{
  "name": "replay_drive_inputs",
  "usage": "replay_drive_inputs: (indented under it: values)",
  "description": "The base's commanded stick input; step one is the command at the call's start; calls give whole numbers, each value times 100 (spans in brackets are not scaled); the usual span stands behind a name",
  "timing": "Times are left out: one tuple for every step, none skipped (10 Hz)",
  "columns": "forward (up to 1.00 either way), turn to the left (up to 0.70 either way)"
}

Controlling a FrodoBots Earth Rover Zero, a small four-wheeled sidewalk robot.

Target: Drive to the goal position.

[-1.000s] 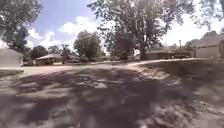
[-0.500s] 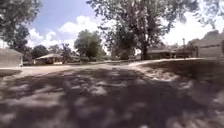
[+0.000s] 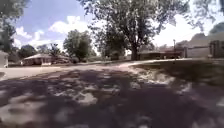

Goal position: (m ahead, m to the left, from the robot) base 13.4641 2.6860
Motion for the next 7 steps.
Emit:
replay_drive_inputs:
  values:
    - [70,0]
    - [70,0]
    - [70,0]
    - [70,0]
    - [70,0]
    - [70,0]
    - [70,0]
